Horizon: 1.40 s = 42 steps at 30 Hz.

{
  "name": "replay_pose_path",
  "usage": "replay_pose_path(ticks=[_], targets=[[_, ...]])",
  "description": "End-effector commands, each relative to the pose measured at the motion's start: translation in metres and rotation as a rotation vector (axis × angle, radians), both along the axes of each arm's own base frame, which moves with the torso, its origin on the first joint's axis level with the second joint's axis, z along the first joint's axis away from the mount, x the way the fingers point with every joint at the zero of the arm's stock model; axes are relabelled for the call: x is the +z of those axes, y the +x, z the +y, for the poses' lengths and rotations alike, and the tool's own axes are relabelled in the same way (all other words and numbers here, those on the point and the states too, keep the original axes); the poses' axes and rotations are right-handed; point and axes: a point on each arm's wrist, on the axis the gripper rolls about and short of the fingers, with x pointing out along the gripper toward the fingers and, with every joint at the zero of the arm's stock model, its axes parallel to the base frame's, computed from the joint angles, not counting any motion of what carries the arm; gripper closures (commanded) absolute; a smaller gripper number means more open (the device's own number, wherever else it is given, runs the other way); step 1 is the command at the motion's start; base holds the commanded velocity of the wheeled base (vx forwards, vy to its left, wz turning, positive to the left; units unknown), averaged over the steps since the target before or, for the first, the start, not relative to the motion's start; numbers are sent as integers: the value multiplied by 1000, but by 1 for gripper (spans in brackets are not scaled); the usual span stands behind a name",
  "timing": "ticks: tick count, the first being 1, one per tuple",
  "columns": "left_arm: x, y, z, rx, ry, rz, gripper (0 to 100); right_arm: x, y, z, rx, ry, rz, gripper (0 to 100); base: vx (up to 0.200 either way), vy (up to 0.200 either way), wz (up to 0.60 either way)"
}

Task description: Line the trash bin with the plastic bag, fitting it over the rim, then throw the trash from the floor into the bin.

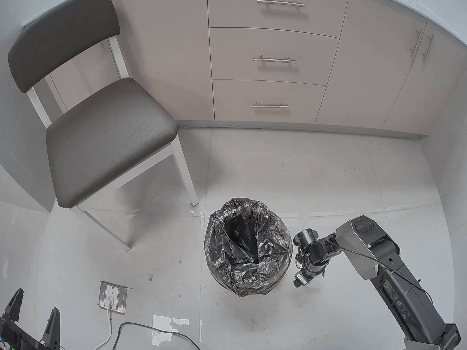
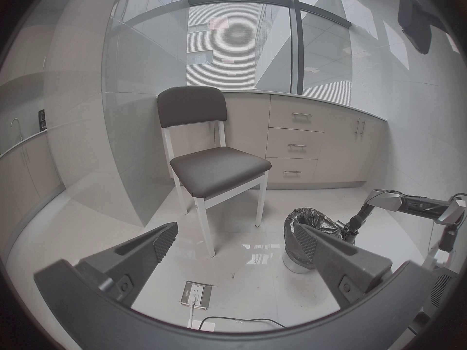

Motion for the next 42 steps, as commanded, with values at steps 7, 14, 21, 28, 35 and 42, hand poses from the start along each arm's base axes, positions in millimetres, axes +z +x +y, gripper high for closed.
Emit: replay_pose_path(ticks=[7,14,21,28,35,42], targets=[[-4,0,0,0,0,-2,0,0,1,-2,-5,0,-1,0,0,0,0],[-4,0,0,0,0,-4,0,1,7,-18,-44,-32,-29,0,0,0,0],[-4,0,0,0,0,-4,0,1,10,-25,-47,-47,-40,0,0,0,0],[-4,0,0,0,0,-4,0,2,11,-20,-39,-40,-61,0,0,0,0],[-4,0,0,0,-2,-3,0,2,10,-18,-35,-38,-61,0,0,0,0],[-4,0,0,0,-2,-3,0,2,10,-18,-33,-37,-60,100,0,0,0]])
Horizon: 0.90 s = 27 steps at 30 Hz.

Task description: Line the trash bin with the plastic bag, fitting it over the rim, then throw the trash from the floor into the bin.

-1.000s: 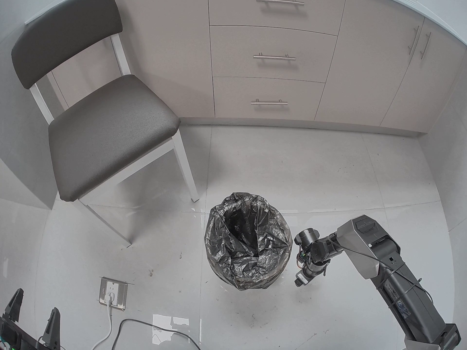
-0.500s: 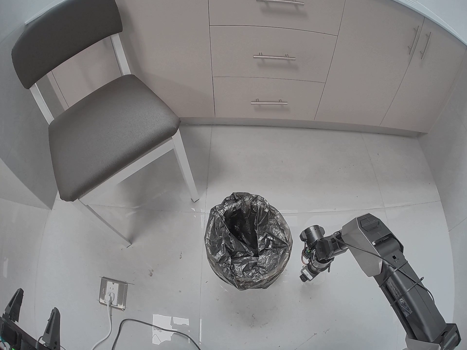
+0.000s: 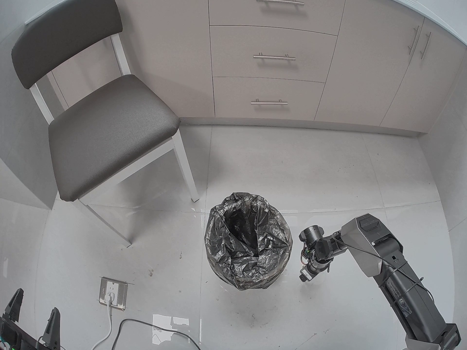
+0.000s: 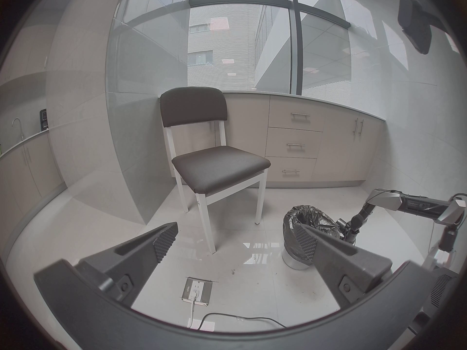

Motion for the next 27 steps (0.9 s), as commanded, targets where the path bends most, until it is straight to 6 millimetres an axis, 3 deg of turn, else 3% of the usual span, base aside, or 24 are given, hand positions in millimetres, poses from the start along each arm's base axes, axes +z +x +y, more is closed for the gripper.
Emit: replay_pose_path(ticks=[1,27], targets=[[-4,0,0,0,0,-3,0,0,0,0,1,2,0,100,0,0,0],[-4,0,0,0,-1,-3,0,3,5,8,8,24,-70,100,0,0,0]])
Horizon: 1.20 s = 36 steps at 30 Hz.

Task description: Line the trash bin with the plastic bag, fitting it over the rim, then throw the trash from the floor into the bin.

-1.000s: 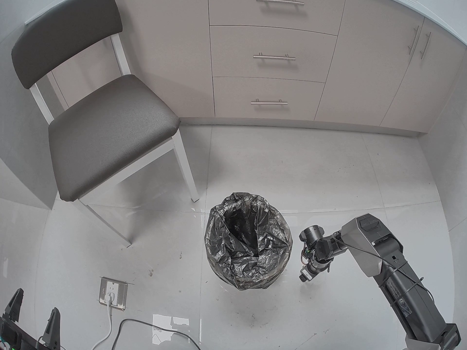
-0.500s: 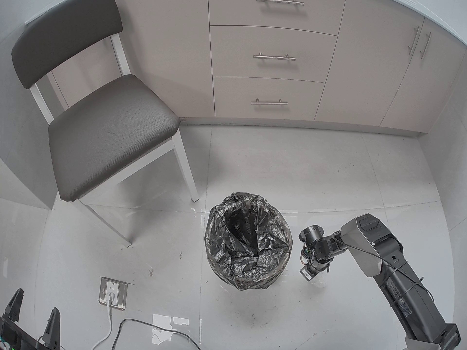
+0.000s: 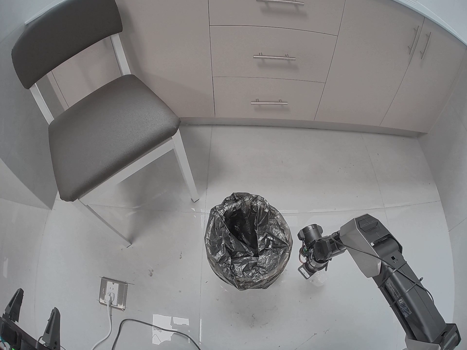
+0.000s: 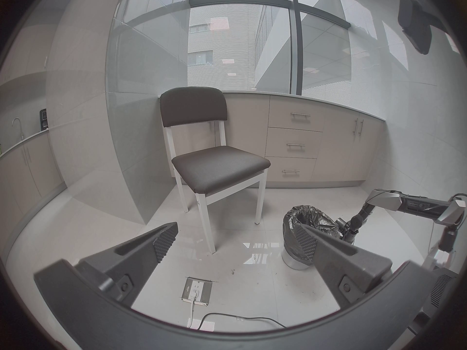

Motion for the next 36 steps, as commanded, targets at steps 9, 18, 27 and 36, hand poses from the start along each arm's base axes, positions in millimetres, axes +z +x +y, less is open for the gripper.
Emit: replay_pose_path(ticks=[9,18,27,36], targets=[[-4,0,0,0,0,-4,0,1,1,7,-2,6,-26,100,0,0,0],[-4,0,0,0,-2,-4,0,0,-2,5,-3,-2,2,100,0,0,0],[-4,0,0,0,-2,-4,0,0,-1,1,-13,-4,5,0,0,0,0],[-4,0,0,0,-2,-4,0,0,1,-6,-26,-5,2,0,0,0,0]])
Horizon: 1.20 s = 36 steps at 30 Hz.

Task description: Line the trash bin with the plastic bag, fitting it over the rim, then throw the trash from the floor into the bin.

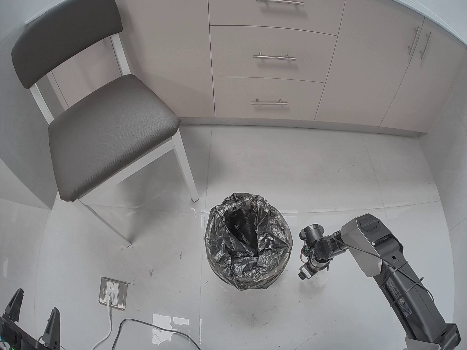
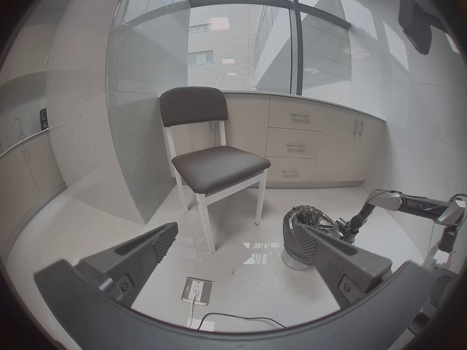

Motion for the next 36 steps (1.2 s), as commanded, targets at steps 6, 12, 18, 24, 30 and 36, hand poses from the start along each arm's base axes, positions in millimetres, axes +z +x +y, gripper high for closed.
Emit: replay_pose_path(ticks=[6,12,18,24,30,36], targets=[[-4,0,0,0,0,-4,0,0,3,-11,-22,-3,-1,0,0,0,0],[-4,0,0,0,-2,-4,0,0,3,-12,-17,-14,1,0,0,0,0],[-3,0,0,0,-2,-5,0,0,2,-11,7,-26,13,0,0,0,0],[-4,0,0,0,-2,-4,0,-3,-8,-14,13,-49,116,0,0,0,0],[-4,0,0,0,-2,-4,0,-4,-10,-15,12,-43,140,0,0,0,0],[-3,0,0,2,0,-5,0,-4,-8,-15,6,-36,123,0,0,0,0]])
